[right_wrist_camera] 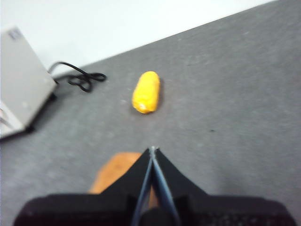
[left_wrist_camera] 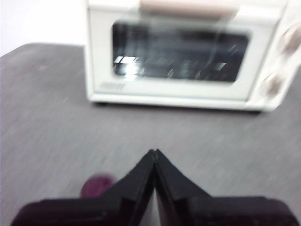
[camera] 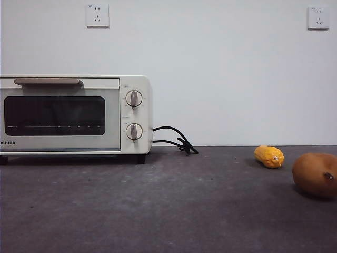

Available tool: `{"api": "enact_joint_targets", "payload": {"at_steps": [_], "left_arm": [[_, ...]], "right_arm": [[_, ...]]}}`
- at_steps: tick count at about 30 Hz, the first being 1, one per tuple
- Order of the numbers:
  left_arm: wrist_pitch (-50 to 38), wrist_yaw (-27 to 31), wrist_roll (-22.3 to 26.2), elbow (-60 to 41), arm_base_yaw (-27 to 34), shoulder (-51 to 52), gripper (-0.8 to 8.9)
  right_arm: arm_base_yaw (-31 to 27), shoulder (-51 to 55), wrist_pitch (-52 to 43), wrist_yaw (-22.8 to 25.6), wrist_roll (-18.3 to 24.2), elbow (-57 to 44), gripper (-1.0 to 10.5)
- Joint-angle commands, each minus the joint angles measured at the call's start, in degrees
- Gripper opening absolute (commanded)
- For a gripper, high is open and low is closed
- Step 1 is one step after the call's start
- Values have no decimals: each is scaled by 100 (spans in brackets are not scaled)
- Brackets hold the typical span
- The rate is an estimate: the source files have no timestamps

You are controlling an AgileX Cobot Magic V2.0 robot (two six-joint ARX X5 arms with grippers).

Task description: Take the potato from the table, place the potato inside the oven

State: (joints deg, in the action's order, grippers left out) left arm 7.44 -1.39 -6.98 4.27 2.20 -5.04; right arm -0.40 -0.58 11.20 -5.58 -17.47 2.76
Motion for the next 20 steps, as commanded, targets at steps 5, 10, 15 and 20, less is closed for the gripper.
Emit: {"api": "enact_joint_targets", "payload": {"at_steps": [5, 10, 15, 20], "left_arm": [[-94, -181, -485, 1213, 9, -562, -6], [260, -186, -483, 2299, 9, -1412, -6], [887, -208, -472, 3442, 9, -2457, -6], [1399, -210, -319, 4476, 2, -3488, -6]], "right_arm": [[2, -11, 26, -107, -658, 1012, -7], [2, -166, 575, -109, -651, 1947, -7], [2, -581, 1257, -114, -629, 2933, -4], [2, -1150, 1993, -328, -385, 3880, -3]]}}
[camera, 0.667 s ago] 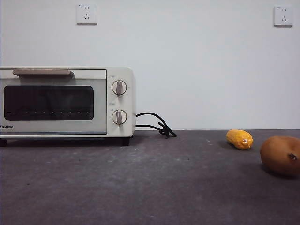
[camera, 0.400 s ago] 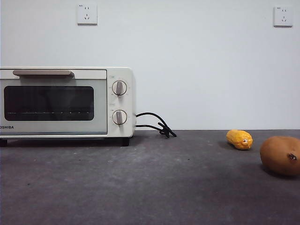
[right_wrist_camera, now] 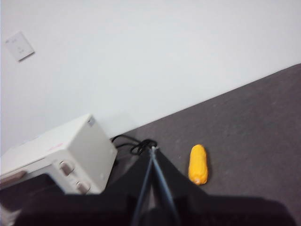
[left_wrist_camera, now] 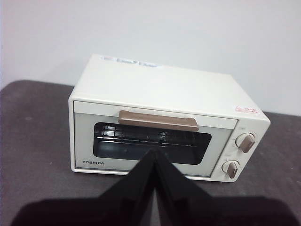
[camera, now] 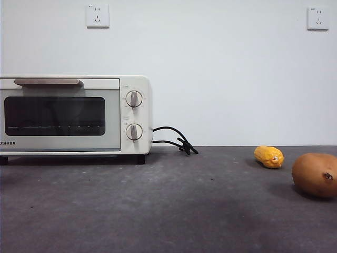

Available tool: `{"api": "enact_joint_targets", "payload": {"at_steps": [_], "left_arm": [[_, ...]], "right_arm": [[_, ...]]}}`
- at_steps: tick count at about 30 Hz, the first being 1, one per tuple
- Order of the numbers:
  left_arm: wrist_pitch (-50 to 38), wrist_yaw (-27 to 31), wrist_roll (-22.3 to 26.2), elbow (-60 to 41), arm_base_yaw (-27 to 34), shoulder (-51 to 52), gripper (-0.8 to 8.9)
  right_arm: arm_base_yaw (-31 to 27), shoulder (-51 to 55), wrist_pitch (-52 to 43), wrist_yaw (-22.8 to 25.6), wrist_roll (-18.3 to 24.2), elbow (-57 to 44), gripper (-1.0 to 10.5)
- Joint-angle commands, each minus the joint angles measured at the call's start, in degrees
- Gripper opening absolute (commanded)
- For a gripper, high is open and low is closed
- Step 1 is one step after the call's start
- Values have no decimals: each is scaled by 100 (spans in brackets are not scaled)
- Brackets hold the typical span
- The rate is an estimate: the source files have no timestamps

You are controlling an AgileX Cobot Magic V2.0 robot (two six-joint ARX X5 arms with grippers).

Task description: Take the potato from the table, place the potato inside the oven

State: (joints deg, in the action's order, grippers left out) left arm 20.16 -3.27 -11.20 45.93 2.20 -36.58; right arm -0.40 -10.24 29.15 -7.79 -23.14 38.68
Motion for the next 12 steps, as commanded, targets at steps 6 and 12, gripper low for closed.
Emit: {"api": "enact_joint_targets", "payload": {"at_steps": [6, 12], "left_arm": [[468, -179, 586, 1202, 2, -1495, -7], [931, -1333, 588, 2048, 31, -2763, -7]], "right_arm": [[2, -918, 704, -667, 586, 1152, -2], [2, -1556, 848, -1690, 782, 1539, -2]]}}
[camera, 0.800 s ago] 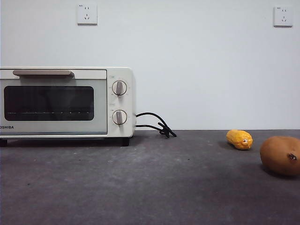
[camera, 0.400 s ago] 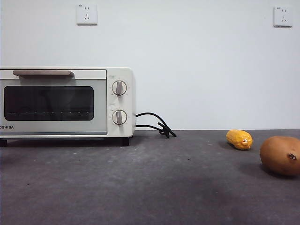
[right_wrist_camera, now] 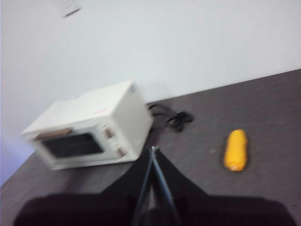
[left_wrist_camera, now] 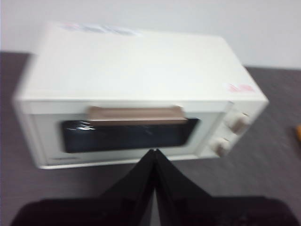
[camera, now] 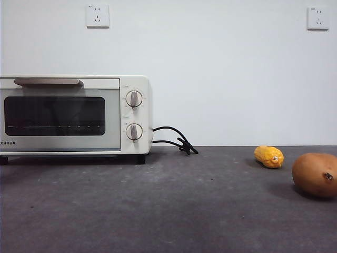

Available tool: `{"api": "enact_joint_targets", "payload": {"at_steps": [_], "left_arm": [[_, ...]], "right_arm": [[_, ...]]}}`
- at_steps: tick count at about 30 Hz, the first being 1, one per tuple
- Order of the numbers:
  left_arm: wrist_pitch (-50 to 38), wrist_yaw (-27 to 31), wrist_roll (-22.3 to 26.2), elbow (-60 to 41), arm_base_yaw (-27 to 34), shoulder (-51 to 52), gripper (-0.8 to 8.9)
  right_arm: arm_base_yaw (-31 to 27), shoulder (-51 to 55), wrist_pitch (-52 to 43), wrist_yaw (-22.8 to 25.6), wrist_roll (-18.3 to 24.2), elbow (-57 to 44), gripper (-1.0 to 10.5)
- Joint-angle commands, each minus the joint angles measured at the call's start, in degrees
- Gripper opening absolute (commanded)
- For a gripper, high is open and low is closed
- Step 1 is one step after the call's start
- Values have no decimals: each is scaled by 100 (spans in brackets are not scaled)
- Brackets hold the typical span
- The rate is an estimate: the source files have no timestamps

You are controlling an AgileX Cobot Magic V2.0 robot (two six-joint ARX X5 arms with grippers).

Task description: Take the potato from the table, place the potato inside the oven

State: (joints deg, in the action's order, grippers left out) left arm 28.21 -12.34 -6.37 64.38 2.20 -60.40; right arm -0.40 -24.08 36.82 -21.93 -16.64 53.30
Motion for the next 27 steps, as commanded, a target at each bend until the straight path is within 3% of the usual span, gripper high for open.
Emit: {"api": "enact_joint_targets", "payload": {"at_steps": [1, 4, 8, 27], "left_arm": [[223, -634, 105, 334, 31, -573, -7], [391, -1158, 105, 702, 28, -1154, -7], [343, -1300, 98, 1058, 31, -1781, -7], [339, -1316, 11, 2347, 437, -3670, -7]], "right_arm": [[2, -275, 157, -415, 149, 131, -2], [2, -570, 463, -938, 188, 315, -2], [2, -844, 721, -1351, 195, 494, -2], [2, -951, 1283, -1362, 341, 634, -2]]}}
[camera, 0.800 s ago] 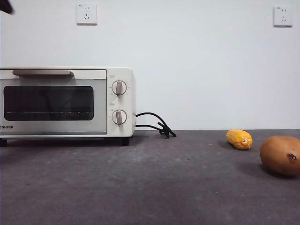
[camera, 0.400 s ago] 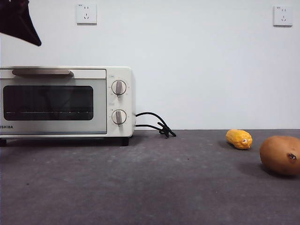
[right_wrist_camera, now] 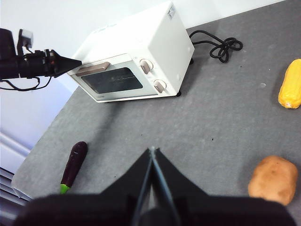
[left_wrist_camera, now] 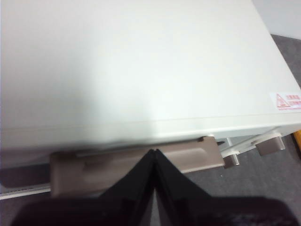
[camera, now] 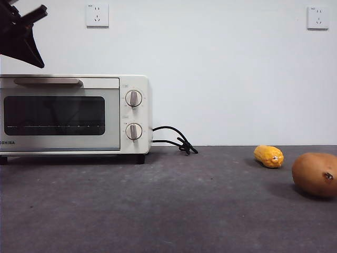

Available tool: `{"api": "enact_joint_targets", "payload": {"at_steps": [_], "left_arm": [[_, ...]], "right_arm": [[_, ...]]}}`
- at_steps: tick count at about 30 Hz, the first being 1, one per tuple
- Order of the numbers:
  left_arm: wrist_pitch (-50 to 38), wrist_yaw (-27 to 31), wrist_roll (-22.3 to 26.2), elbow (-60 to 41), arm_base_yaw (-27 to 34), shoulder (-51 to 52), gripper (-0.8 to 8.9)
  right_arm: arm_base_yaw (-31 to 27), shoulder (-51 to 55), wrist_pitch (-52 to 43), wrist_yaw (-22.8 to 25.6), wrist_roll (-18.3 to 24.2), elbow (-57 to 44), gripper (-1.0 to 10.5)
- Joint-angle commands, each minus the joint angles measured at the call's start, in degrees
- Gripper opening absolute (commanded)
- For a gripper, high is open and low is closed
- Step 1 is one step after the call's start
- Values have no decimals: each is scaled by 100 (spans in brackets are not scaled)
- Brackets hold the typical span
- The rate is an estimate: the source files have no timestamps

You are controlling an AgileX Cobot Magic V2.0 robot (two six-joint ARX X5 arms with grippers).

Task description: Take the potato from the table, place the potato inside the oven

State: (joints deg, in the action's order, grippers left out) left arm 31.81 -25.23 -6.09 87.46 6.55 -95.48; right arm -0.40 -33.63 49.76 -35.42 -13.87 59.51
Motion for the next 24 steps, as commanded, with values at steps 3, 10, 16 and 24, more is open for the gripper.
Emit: {"api": "enact_joint_targets", "payload": {"at_steps": [3, 10, 16, 24], "left_arm": [[-138, -13, -35, 50, 0, -339, -6], [-146, 387, -142, 50, 2, -579, -7], [-79, 382, -142, 50, 2, -577, -6], [472, 387, 72, 50, -15, -577, -7]], "right_arm": [[2, 4, -11, -13, 61, 13, -2], [2, 4, 2, -13, 39, 13, -2], [2, 4, 0, 98, 42, 13, -2], [2, 4, 2, 96, 44, 13, -2]]}}
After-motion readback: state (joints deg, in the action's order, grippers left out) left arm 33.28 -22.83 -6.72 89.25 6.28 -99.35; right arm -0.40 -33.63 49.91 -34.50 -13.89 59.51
